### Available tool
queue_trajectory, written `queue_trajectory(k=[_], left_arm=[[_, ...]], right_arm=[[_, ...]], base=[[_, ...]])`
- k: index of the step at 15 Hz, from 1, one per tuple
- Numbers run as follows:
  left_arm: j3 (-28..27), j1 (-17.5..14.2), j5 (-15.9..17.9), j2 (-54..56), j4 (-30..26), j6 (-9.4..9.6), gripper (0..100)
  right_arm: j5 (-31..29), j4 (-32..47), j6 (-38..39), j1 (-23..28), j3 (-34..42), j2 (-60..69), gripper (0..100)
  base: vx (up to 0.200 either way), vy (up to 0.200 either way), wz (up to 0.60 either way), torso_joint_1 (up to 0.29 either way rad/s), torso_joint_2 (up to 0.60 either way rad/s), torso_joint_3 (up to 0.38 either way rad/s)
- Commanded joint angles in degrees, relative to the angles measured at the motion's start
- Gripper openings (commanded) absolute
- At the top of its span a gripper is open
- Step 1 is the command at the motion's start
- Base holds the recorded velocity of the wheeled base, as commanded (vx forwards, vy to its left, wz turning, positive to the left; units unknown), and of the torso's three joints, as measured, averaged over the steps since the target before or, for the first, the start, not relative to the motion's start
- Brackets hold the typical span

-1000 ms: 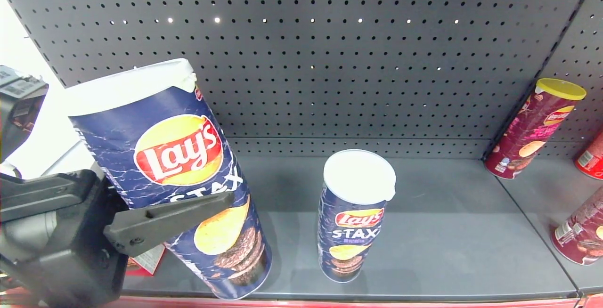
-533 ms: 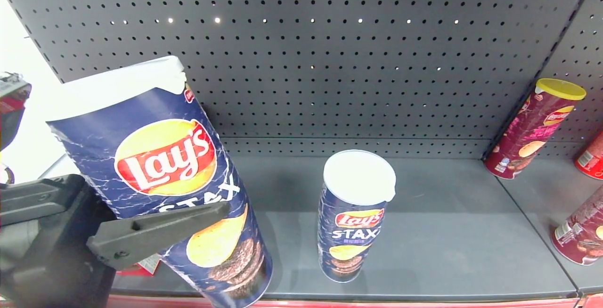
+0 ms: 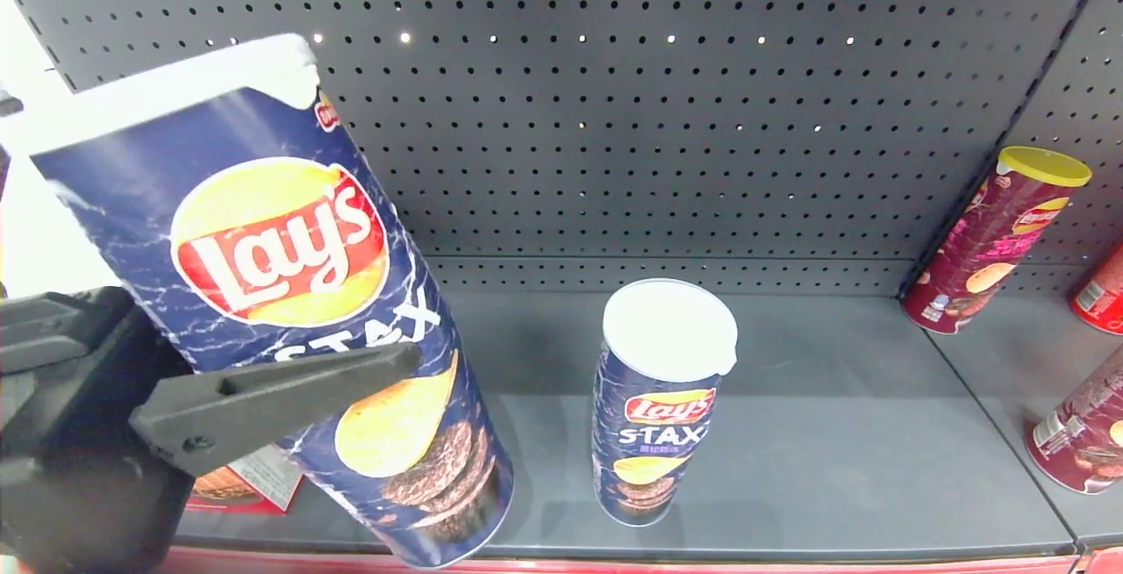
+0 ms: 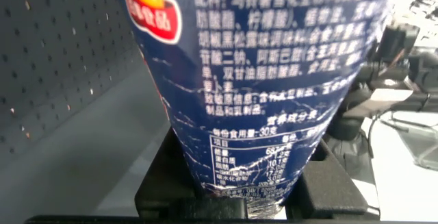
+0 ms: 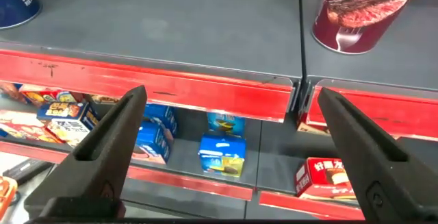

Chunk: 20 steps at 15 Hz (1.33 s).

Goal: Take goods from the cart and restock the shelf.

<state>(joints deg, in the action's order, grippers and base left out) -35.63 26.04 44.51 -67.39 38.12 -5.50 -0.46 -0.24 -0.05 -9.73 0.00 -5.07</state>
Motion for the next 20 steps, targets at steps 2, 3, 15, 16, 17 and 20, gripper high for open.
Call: queue_trajectory(k=[2, 3, 15, 16, 17, 20], left_arm=[[-3.83, -0.20, 0.05, -3.71, -0.06, -1.53, 0], [-4.09, -0.20, 0.05, -4.42, -0.06, -2.32, 0], [-13.23, -2.84, -4.34, -21.03, 0.11, 8.05, 0], [-15.08, -2.84, -4.43, -22.96, 0.02, 9.01, 0], [-16.31, -3.45, -4.52, -25.42, -0.06, 12.27, 0], [-18.51, -2.84, -5.84, -29.11, -0.06, 16.66, 0]], right_arm=[[0.02, -0.02, -0.04, -0.03, 0.00, -0.38, 100], [0.02, -0.02, -0.04, -0.03, 0.00, -0.38, 100], [-0.06, -0.02, 0.05, -0.03, 0.00, -0.38, 100], [0.02, -0.02, 0.05, -0.03, 0.00, -0.38, 100], [0.02, -0.02, -0.04, -0.03, 0.00, -0.38, 100], [0.02, -0.02, 0.05, -0.03, 0.00, -0.38, 100]], base=[[0.000, 0.000, 0.00, 0.000, 0.00, 0.000], [0.000, 0.000, 0.00, 0.000, 0.00, 0.000], [0.000, 0.000, 0.00, 0.000, 0.00, 0.000], [0.000, 0.000, 0.00, 0.000, 0.00, 0.000], [0.000, 0.000, 0.00, 0.000, 0.00, 0.000], [0.000, 0.000, 0.00, 0.000, 0.00, 0.000]])
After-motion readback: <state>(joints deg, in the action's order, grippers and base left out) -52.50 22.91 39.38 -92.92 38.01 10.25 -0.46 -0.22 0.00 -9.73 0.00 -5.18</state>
